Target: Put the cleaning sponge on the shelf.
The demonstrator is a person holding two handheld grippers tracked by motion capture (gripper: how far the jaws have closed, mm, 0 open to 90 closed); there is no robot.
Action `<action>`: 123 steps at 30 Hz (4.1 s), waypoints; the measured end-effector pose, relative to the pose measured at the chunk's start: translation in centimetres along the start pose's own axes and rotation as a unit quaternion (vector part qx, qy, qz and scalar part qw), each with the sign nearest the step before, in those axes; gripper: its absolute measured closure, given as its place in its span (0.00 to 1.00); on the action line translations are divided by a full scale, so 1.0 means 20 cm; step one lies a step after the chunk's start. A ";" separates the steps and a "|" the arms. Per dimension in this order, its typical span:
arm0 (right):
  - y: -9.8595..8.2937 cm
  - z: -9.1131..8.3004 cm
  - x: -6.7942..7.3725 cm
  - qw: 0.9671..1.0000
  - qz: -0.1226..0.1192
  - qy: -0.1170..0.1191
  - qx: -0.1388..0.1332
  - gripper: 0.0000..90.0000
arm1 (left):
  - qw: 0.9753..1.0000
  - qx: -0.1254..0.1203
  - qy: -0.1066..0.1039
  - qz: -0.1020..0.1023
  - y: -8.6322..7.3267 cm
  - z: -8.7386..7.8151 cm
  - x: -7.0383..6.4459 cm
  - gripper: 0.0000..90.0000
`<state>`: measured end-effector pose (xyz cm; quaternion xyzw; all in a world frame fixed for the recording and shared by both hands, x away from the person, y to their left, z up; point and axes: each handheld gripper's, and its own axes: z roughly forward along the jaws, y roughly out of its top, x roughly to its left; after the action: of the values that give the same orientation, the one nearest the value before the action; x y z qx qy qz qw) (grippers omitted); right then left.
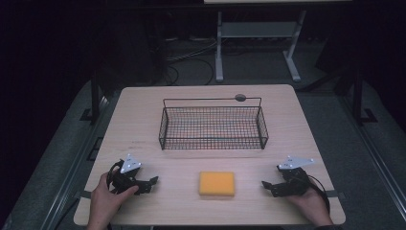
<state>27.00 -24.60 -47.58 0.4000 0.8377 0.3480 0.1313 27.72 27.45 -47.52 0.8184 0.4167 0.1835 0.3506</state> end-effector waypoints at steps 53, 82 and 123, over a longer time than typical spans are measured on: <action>0.23 -0.01 0.37 0.975 -0.080 0.203 -0.039 0.99 | 1.000 -0.001 0.000 0.000 0.00 0.00 0.00 0.14; 0.23 0.15 0.44 0.971 -0.103 0.214 0.004 0.99 | 1.000 0.000 0.000 0.000 0.00 0.00 0.00 0.14; 0.36 0.26 0.26 0.984 -0.078 0.160 -0.004 0.99 | 1.000 0.001 0.000 0.000 0.00 0.00 0.00 0.14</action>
<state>30.43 -14.96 -46.14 0.2719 0.8750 0.3997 0.0245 27.71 27.45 -47.51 0.8185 0.4171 0.1831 0.3502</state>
